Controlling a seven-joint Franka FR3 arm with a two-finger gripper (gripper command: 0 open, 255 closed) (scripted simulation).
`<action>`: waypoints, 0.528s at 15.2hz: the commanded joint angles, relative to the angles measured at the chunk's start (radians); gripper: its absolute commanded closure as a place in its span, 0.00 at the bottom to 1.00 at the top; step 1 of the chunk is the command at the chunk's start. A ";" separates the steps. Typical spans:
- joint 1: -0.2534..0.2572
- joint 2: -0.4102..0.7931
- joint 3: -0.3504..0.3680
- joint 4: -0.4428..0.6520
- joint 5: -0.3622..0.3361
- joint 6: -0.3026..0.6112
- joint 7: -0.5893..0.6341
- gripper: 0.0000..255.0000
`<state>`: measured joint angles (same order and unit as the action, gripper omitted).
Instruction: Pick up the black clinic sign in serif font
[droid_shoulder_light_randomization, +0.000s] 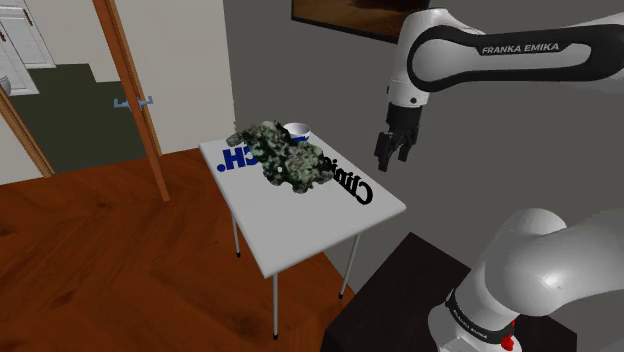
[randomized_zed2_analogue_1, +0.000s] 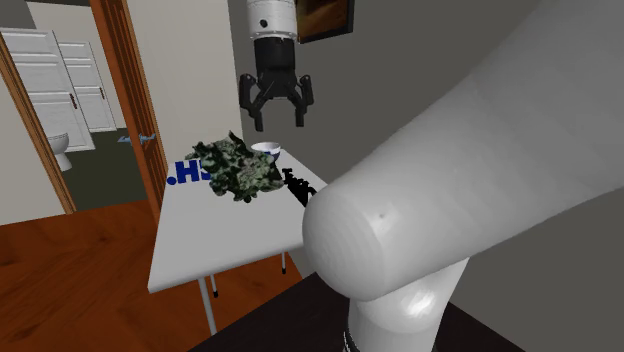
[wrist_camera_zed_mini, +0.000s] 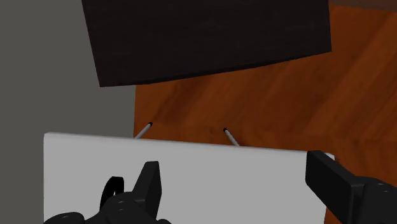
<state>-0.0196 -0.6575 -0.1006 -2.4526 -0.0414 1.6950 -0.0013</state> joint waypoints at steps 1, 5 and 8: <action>-0.009 0.049 -0.018 -0.023 -0.015 0.087 -0.015 0.00; -0.025 0.161 -0.055 -0.029 -0.036 0.231 -0.043 0.00; -0.035 0.256 -0.082 -0.019 -0.045 0.335 -0.066 0.00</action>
<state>-0.0476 -0.4190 -0.1714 -2.4661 -0.0798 1.9982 -0.0566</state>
